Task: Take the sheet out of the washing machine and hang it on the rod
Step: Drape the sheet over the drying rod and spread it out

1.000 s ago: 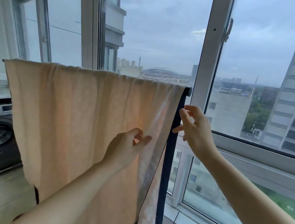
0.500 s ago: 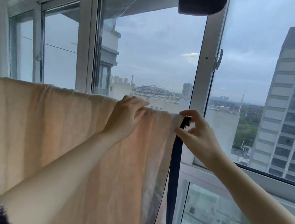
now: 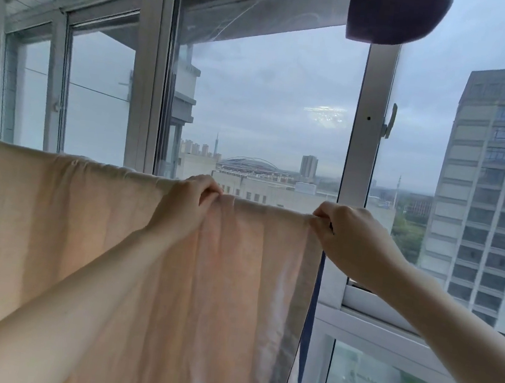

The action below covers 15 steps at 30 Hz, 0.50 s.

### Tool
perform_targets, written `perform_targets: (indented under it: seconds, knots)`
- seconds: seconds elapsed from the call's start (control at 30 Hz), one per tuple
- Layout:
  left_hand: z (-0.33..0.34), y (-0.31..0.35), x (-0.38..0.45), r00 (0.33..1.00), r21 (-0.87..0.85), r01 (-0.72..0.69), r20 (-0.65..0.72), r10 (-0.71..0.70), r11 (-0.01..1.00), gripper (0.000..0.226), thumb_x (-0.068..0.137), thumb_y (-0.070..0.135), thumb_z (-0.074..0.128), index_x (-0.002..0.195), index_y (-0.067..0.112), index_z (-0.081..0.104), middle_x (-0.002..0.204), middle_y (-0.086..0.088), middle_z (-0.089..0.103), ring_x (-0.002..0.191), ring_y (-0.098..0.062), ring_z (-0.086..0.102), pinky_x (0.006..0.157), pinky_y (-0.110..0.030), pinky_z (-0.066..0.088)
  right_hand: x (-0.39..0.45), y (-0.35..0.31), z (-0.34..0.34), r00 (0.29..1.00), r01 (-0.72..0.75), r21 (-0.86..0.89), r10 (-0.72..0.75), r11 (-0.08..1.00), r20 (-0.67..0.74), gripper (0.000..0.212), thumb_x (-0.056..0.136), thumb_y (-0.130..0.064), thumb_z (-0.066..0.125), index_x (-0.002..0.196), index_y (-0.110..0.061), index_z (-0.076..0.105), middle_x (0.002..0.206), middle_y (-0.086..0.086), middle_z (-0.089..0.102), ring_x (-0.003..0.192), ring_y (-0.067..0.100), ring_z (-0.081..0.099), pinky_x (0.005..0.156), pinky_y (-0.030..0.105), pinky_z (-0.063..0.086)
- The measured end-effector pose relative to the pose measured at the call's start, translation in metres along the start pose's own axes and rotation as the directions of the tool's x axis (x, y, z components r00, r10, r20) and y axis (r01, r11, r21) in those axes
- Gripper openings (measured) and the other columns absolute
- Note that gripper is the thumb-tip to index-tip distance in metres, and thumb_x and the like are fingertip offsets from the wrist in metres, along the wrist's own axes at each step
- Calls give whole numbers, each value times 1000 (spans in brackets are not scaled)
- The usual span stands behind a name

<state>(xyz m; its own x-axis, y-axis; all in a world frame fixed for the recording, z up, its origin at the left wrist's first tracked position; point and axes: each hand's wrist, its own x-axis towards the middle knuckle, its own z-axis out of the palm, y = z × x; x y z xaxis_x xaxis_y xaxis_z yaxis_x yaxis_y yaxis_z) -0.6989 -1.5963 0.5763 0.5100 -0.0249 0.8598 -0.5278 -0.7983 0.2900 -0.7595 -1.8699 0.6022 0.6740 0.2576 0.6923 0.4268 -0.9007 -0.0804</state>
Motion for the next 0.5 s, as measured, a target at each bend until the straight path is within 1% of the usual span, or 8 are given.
perform_targets:
  seconds: [0.07,0.13,0.17,0.23,0.3,0.37,0.43,0.5]
  knots:
    - [-1,-7,4,999,-8,-33,23,34,999,8,92,17,57,93,18,64,92,7,65,88,-6,59,82,-33,51,7,-11,4,1000,8,-121,-8,993,-5,28,98,-27,38,83,-15,59,71,1,58,66,24,58,59,32,47]
    - [-1,-11,9,995,-46,-87,35,89,995,7,90,16,59,92,18,66,90,9,65,88,-3,58,83,-29,49,16,-23,7,999,18,-214,-24,977,-23,28,97,-24,36,81,-15,58,69,0,56,63,21,57,55,29,42]
    - [-3,-15,12,994,-70,-103,31,105,992,7,90,17,60,91,18,67,90,10,66,89,-2,58,83,-26,48,20,-29,10,999,26,-229,-32,973,-24,28,97,-25,36,82,-15,58,69,-1,57,62,19,57,54,28,43]
    - [-8,-30,18,996,-139,-81,33,86,987,9,91,20,60,95,22,67,94,13,67,90,1,59,82,-20,47,28,-44,18,999,38,-211,-40,977,-3,28,97,-30,37,85,-16,59,71,0,58,63,19,57,58,30,50]
    - [-16,-54,23,995,-196,-41,80,58,980,15,93,24,57,103,25,67,99,16,67,93,5,60,83,-12,46,36,-60,29,999,43,-192,-40,980,17,27,96,-35,40,90,-17,59,75,1,61,64,21,59,62,33,53]
    - [-25,-82,28,989,-187,-33,136,59,982,20,95,23,53,108,23,68,103,16,67,97,4,59,82,-6,42,44,-76,42,999,48,-201,-45,978,20,30,96,-43,42,96,-18,58,82,1,63,67,21,59,61,33,51]
    - [-36,-111,32,979,-165,-42,192,74,985,24,97,24,51,112,19,68,106,13,67,101,0,59,85,-9,41,56,-92,57,999,50,-189,-49,981,9,36,95,-50,41,100,-19,57,90,1,64,72,21,61,64,34,52]
    - [-47,-143,38,967,-139,-63,238,95,988,26,96,27,51,115,19,67,108,10,68,102,-3,59,89,-19,45,69,-109,72,998,46,-136,-49,990,-25,43,93,-56,39,107,-20,57,100,1,64,79,20,63,69,38,55]
